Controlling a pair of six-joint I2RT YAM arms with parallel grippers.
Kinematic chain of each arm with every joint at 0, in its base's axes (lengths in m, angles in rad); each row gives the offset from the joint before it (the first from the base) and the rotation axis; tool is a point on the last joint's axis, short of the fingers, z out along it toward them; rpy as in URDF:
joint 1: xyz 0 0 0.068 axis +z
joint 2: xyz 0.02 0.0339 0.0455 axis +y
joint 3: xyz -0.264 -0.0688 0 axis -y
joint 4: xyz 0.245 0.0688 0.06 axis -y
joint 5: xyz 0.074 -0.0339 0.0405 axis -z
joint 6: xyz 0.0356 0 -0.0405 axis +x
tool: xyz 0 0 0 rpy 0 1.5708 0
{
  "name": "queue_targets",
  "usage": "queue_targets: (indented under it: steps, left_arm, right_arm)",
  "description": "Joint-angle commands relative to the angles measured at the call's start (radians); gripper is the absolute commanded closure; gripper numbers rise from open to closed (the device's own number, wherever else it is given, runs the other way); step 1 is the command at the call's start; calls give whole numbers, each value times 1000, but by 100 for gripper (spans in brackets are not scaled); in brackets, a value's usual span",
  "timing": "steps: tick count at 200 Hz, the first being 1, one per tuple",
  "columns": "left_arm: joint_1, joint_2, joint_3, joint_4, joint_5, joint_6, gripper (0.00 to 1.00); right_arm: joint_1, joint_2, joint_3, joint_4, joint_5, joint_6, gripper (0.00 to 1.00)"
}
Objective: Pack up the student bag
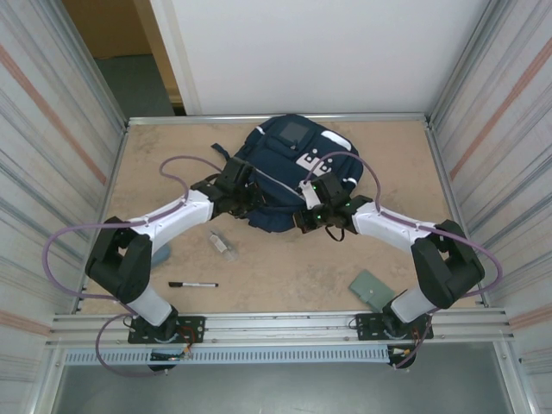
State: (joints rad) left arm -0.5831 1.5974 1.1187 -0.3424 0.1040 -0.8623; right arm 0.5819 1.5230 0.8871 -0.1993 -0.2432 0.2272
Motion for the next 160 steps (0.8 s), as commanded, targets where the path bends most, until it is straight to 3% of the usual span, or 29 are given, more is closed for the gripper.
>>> queue_targets:
  steps: [1, 31, 63, 83, 121, 160]
  left_arm:
    - [68, -39, 46, -114, 5, 166, 100]
    - [130, -106, -21, -69, 35, 160, 100]
    - [161, -137, -55, -60, 41, 164, 100]
    - [156, -141, -75, -43, 19, 137, 100]
    - [99, -193, -200, 139, -29, -2, 100]
    - [56, -205, -207, 148, -67, -30, 100]
  right_arm:
    - [-88, 5, -30, -111, 182, -19, 100]
    - [-132, 38, -17, -102, 210, -5, 100]
    - [-132, 15, -13, -110, -43, -35, 100]
    - [-78, 44, 60, -227, -136, 1, 100]
    - [97, 127, 150, -243, -209, 140, 100]
    - [116, 180, 245, -282, -260, 228, 100]
